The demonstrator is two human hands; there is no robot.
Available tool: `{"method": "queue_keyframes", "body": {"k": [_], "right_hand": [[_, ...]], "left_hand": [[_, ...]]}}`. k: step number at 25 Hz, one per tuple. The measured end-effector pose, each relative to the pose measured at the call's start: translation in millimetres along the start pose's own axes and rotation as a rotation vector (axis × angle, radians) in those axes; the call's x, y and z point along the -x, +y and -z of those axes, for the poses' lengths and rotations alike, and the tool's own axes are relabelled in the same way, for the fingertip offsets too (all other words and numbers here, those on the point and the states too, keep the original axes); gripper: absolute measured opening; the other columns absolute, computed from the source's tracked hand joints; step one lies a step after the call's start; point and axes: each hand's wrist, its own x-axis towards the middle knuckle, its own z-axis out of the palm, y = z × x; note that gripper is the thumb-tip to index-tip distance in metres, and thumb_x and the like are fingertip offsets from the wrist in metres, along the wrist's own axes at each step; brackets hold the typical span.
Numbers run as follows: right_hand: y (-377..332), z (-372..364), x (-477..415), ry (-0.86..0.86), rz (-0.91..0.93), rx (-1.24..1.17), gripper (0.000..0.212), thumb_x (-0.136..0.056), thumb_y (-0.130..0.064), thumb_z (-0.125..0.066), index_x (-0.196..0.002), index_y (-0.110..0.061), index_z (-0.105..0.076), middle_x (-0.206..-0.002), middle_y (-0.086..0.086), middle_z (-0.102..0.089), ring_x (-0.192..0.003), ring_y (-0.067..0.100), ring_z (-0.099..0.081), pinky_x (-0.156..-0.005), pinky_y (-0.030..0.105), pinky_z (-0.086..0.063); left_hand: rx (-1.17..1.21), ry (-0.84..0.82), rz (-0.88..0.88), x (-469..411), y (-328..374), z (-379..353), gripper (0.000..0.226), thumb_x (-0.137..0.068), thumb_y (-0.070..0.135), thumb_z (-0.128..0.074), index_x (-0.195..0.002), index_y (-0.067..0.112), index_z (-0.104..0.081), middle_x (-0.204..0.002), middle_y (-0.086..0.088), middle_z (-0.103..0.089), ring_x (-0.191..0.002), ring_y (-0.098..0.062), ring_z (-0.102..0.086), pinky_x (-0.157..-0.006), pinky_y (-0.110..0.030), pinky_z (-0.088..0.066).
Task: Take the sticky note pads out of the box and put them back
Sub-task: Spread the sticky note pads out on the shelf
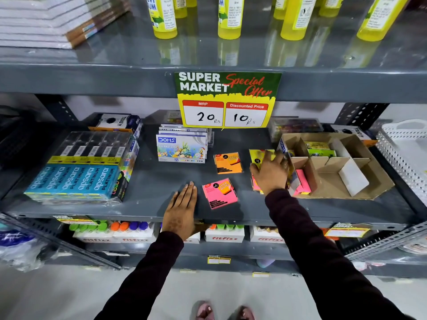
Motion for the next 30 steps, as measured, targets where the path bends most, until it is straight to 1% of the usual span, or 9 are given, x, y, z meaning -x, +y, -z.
{"method": "queue_keyframes", "body": {"k": [2, 7, 10, 12, 14, 17, 21, 25, 30], "right_hand": [[-5, -3, -27, -0.089, 0.001, -0.016, 0.058, -0.089, -0.036, -0.053, -0.134, -0.003, -0.039, -0.138, 0.030, -0.037, -0.126, 0.048, -0.040, -0.106, 0.050, -0.035], [-1, -24, -58, -0.273, -0.002, -0.008, 0.057, -0.092, -0.033, -0.051, -0.138, -0.005, -0.035, -0.143, 0.030, -0.031, -0.128, 0.047, -0.038, -0.111, 0.047, -0.034], [3, -16, -53, -0.236, -0.032, -0.051, 0.047, -0.095, -0.027, -0.045, -0.136, -0.004, -0.038, -0.142, 0.030, -0.034, -0.130, 0.046, -0.037, -0.109, 0.049, -0.035], [7, -8, -35, -0.203, -0.055, -0.047, 0.051, -0.095, -0.035, -0.043, -0.133, -0.001, -0.039, -0.141, 0.031, -0.038, -0.130, 0.047, -0.038, -0.107, 0.050, -0.038], [10, -2, -7, -0.234, -0.059, 0.005, 0.068, -0.088, -0.050, -0.052, -0.132, 0.000, -0.039, -0.138, 0.031, -0.040, -0.128, 0.047, -0.040, -0.104, 0.052, -0.041], [8, 2, 20, -0.241, -0.065, 0.050, 0.074, -0.077, -0.048, -0.067, -0.127, 0.000, -0.041, -0.133, 0.028, -0.042, -0.122, 0.046, -0.044, -0.098, 0.052, -0.045], [-3, 6, 29, -0.127, -0.046, 0.008, 0.068, -0.077, -0.037, -0.066, -0.127, 0.000, -0.041, -0.129, 0.029, -0.045, -0.119, 0.047, -0.045, -0.098, 0.051, -0.041], [-33, 1, 57, -0.160, 0.144, -0.055, 0.070, -0.081, -0.045, -0.062, -0.132, -0.003, -0.039, -0.132, 0.025, -0.042, -0.119, 0.041, -0.044, -0.102, 0.046, -0.039], [-63, -21, 87, -0.206, 0.294, -0.082, 0.065, -0.083, -0.043, -0.060, -0.133, -0.006, -0.040, -0.134, 0.024, -0.043, -0.120, 0.042, -0.043, -0.104, 0.048, -0.038]], "left_hand": [[0.022, -0.011, 0.003, 0, 0, 0, 0.106, -0.067, 0.075, -0.034, -0.137, -0.004, -0.032, -0.143, -0.023, -0.035, -0.131, -0.035, -0.035, -0.105, -0.053, -0.024], [0.055, -0.047, 0.007, -1, -2, -3, 0.109, -0.061, 0.076, -0.041, -0.138, -0.001, -0.030, -0.145, -0.019, -0.035, -0.132, -0.033, -0.033, -0.106, -0.051, -0.019], [0.015, -0.067, 0.021, -2, -2, -2, 0.111, -0.065, 0.082, -0.033, -0.138, -0.001, -0.029, -0.145, -0.020, -0.034, -0.132, -0.032, -0.033, -0.106, -0.051, -0.020], [-0.017, -0.075, 0.035, -1, -3, -2, 0.112, -0.069, 0.086, -0.018, -0.137, -0.001, -0.031, -0.144, -0.020, -0.036, -0.132, -0.032, -0.034, -0.105, -0.050, -0.022], [-0.026, -0.057, 0.035, -1, -3, -3, 0.112, -0.070, 0.086, -0.011, -0.137, -0.001, -0.031, -0.145, -0.019, -0.036, -0.132, -0.031, -0.034, -0.105, -0.050, -0.024], [-0.025, -0.058, 0.028, -2, -3, -6, 0.110, -0.066, 0.082, -0.029, -0.139, 0.000, -0.027, -0.147, -0.017, -0.031, -0.133, -0.030, -0.032, -0.106, -0.048, -0.023], [-0.034, -0.048, 0.027, -1, -3, -5, 0.110, -0.064, 0.081, -0.034, -0.138, 0.000, -0.028, -0.146, -0.017, -0.033, -0.132, -0.030, -0.033, -0.107, -0.047, -0.023], [0.006, -0.018, 0.016, 1, -3, -4, 0.112, -0.061, 0.080, -0.040, -0.138, -0.001, -0.031, -0.146, -0.017, -0.033, -0.133, -0.028, -0.032, -0.110, -0.041, -0.019], [-0.016, -0.022, 0.011, 0, -2, -2, 0.120, -0.053, 0.072, -0.070, -0.138, -0.002, -0.029, -0.146, -0.018, -0.033, -0.131, -0.031, -0.035, -0.105, -0.048, -0.023]]}}
